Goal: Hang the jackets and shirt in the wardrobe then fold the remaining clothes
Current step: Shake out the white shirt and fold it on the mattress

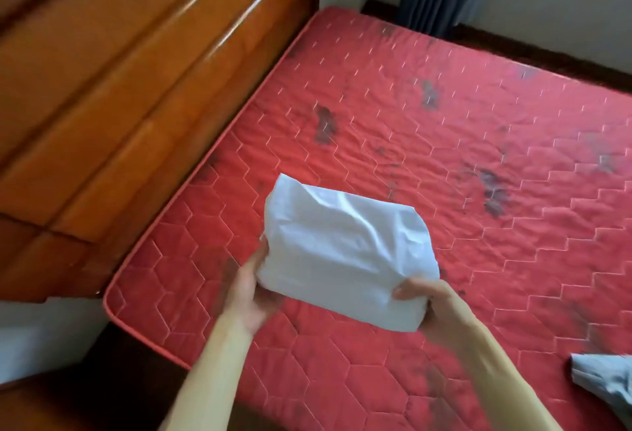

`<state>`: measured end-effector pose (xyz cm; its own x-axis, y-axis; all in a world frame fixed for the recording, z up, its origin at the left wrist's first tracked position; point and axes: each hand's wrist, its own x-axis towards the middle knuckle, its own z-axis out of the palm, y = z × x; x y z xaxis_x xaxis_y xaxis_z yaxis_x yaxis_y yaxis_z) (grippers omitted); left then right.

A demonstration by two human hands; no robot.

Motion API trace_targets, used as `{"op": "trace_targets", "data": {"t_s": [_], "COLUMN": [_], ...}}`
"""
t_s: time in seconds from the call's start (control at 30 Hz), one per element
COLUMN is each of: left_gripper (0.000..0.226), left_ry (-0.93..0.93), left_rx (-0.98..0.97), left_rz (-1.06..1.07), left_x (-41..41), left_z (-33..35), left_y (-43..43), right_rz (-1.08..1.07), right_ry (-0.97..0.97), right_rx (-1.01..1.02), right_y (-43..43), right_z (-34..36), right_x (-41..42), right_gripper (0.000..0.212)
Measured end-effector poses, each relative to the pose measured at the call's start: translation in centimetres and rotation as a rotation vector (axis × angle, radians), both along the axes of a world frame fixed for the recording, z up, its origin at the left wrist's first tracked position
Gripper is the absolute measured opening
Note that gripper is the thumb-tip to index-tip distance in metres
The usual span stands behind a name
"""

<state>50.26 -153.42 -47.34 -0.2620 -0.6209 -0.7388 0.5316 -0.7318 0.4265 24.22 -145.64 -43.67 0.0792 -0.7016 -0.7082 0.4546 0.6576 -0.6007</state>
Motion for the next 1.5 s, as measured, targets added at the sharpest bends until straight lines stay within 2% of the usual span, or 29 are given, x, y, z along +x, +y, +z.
{"op": "trace_targets", "data": {"t_s": [0.07, 0.17, 0.2, 0.27, 0.33, 0.37, 0.43, 0.5, 0.7, 0.77, 0.87, 0.93, 1.03, 1.17, 1.23, 1.33, 1.5], "left_gripper": [0.022, 0.054, 0.053, 0.028, 0.031, 0.026, 0.031, 0.036, 0.036, 0.033, 0.028, 0.029, 0.035, 0.024, 0.023, 0.052, 0.03], "left_ry": [0.015, -0.035, -0.065, -0.132, -0.252, -0.301, -0.414, -0.477, -0.517, -0.532, -0.578, -0.624, -0.685, -0.811, -0.837, -0.859, -0.878], "left_rx": [-0.09, -0.264, -0.304, -0.36, -0.387, -0.417, -0.482, -0.492, -0.419, -0.41, -0.394, -0.38, -0.37, -0.358, -0.334, -0.308, -0.263], "left_rz": [-0.064, -0.226, -0.271, -0.313, -0.378, -0.429, -0.473, -0.406, 0.029, 0.163, 0.345, 0.451, 0.586, 0.735, 0.81, 0.885, 1.023], "left_x": [2.6, 6.4, 7.3, 8.9, 10.0, 10.4, 11.1, 12.0, 15.6, 17.1, 19.2, 21.1, 24.4, 28.6, 30.7, 34.1, 40.2], "left_z": [4.2, 10.7, 13.1, 17.0, 20.5, 22.0, 24.4, 26.2, 30.2, 31.1, 32.3, 32.7, 33.0, 33.5, 33.5, 33.7, 35.1], "left_y": [0.3, 1.6, 2.2, 3.6, 4.9, 5.8, 7.7, 10.0, 19.2, 22.3, 27.3, 30.9, 36.4, 43.5, 46.9, 52.1, 60.7], "right_rz": [0.055, 0.085, 0.095, 0.125, 0.163, 0.183, 0.202, 0.21, 0.365, 0.453, 0.526, 0.611, 0.869, 1.091, 1.155, 1.233, 1.348], "right_ry": [0.003, 0.003, 0.001, 0.013, 0.045, 0.066, 0.097, 0.099, 0.024, 0.063, 0.159, 0.148, 0.116, 0.073, 0.062, 0.072, 0.1], "right_rx": [-0.059, -0.104, -0.115, -0.138, -0.189, -0.222, -0.29, -0.348, -0.501, -0.604, -0.702, -0.773, -0.886, -0.899, -0.889, -0.895, -0.974], "right_y": [0.6, 1.9, 2.4, 3.0, 3.5, 3.7, 4.1, 4.3, 4.9, 5.2, 6.1, 7.3, 9.1, 12.4, 14.3, 17.4, 24.0], "right_z": [4.7, 11.1, 13.0, 16.3, 18.9, 19.9, 21.7, 23.1, 26.0, 26.6, 26.8, 27.0, 27.8, 29.1, 29.3, 29.6, 29.6], "right_x": [0.3, 1.3, 1.8, 2.9, 4.1, 4.8, 6.1, 7.2, 11.4, 13.7, 18.0, 21.2, 26.2, 33.1, 36.7, 42.8, 54.0], "right_gripper": [0.072, 0.068, 0.065, 0.056, 0.056, 0.062, 0.069, 0.064, 0.053, 0.064, 0.101, 0.104, 0.09, 0.046, 0.038, 0.033, 0.031]}}
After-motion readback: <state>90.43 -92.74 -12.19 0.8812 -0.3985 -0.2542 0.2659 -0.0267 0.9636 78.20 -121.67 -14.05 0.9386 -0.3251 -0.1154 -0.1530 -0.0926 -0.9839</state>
